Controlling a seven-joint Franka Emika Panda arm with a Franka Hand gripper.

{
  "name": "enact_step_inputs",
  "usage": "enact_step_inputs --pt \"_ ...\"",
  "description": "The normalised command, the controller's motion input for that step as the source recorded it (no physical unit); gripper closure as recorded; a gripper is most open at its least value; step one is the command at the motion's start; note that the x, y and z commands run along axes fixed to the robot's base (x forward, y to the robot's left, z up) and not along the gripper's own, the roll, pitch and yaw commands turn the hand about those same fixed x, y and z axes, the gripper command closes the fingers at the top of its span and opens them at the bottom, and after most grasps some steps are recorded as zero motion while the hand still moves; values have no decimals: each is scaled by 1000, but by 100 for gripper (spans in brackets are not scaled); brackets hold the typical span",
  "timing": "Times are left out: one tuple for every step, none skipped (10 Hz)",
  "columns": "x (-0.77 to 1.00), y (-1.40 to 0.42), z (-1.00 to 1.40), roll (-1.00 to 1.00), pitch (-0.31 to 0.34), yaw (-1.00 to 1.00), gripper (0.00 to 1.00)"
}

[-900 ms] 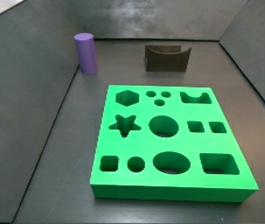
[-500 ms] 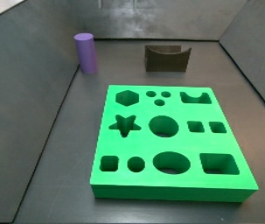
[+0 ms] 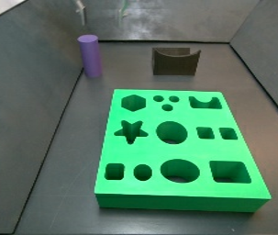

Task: Pick up the round object. Move up. Move to above the board. Insert the round object.
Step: Pick up the round object.

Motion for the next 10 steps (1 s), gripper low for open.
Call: enact_step_inputs --pt "-51 -306 -357 64 0 0 0" --pt "-137 -277 -380 33 -20 0 0" --pt "-40 -260 -409 7 -19 0 0" --pt "-46 -266 -614 36 0 0 0" --pt "0 -234 -649 41 0 0 0" --pt "-94 -97 -51 0 -37 0 0" --pt "-457 0 194 63 0 -86 0" --pt "-943 0 146 64 -53 -123 0" --pt "-840 0 80 71 -36 -100 0" --pt "-674 -43 -29 64 -30 -69 0"
